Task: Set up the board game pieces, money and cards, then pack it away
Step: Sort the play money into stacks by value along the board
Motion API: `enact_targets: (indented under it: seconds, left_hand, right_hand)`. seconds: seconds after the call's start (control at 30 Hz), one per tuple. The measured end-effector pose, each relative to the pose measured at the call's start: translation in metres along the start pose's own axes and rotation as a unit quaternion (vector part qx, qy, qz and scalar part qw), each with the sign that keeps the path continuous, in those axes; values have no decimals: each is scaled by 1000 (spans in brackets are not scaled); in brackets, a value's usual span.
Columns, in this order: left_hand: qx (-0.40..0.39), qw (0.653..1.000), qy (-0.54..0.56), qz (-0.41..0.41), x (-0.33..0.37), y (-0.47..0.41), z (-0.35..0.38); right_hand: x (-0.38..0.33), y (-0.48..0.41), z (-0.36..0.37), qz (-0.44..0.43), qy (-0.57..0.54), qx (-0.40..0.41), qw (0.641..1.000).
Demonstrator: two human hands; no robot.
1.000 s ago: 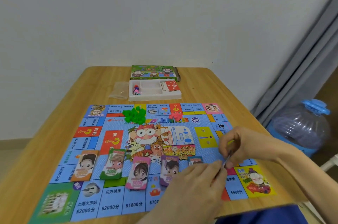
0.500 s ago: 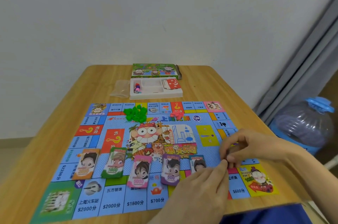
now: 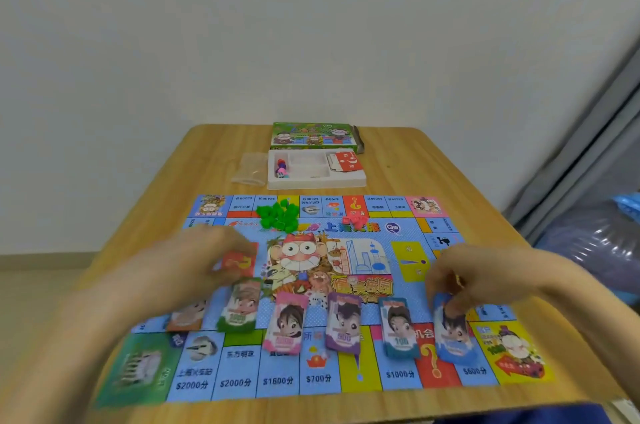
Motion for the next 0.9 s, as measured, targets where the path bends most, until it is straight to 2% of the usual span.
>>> enact_targets:
  seconds: [0.1,0.27,0.37,0.43,0.53,0.67,0.9]
  left_hand:
    - [-102,993,27,-61,-55,11,5]
    - [-153,982,89,-65,-78,15,15]
    - [-132,983,110,-64,-74,12,19]
    - [-119,986,98,-71,-76,11,22]
    - [-110,988,84,-64,-77,8,23]
    - [-114,988,91,-58,-72,10,23]
    - [-137,984,99,-49,-69,18,24]
  right_hand:
    - [-6,-7,2,31,48,17,998]
    - [-32,-7,-8,63,108,67,990]
    - [-77,-21,-27,-22,31,185,982]
    - [-112,-40,-31,-78,-27,234,969]
    - [-151,-79,-22,-113,-50,229,966]
    - [-172,-117,-10,-93,-21,187,978]
    - [-181,-121,-1,-102,-2,156,982]
Point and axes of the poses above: each hand's wrist, its own y-axis away from the middle knuckle, its own z-axis out of the palm, x = y × z, the point moved 5 cm from there along -y, towards the middle knuckle, and after that the axes turned 1 degree about y, right-handed, at the moved point
